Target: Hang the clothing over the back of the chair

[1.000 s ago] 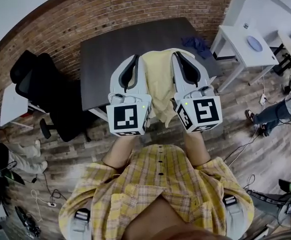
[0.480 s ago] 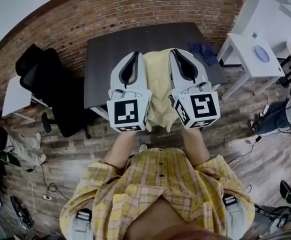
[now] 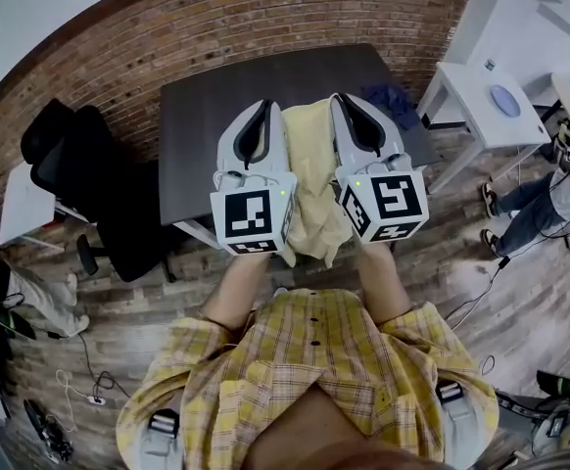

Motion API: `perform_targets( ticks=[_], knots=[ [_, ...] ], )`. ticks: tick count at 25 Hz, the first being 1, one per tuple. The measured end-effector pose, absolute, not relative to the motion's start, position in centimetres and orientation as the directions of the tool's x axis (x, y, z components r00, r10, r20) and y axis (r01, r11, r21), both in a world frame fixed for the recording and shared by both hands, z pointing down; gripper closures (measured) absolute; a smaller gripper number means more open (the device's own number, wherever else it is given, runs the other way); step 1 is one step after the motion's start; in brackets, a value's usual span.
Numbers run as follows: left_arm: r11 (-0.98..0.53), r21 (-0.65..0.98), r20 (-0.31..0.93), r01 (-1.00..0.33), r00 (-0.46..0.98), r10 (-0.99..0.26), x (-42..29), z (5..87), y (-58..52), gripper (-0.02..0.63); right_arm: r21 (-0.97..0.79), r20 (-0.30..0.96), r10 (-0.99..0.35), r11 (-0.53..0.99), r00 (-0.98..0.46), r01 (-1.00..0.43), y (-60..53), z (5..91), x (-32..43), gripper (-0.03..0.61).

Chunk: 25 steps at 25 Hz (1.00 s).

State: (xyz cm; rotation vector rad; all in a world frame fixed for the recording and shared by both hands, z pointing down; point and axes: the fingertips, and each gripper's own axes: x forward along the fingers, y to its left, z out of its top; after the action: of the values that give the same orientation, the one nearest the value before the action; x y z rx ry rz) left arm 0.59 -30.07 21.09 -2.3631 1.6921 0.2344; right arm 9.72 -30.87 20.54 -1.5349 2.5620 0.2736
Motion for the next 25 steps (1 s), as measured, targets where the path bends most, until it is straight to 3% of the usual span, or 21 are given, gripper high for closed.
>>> perform_targets(
  ticks=[25],
  knots=[
    [-0.315,-0.051,-0.202,-0.948,0.319,-0.926,0.2,23.3,-38.9,0.607,0.070,-0.155,-0.877,0.449,-0.454,-0.891,-39.8,22.5,9.0,0.557]
  ],
)
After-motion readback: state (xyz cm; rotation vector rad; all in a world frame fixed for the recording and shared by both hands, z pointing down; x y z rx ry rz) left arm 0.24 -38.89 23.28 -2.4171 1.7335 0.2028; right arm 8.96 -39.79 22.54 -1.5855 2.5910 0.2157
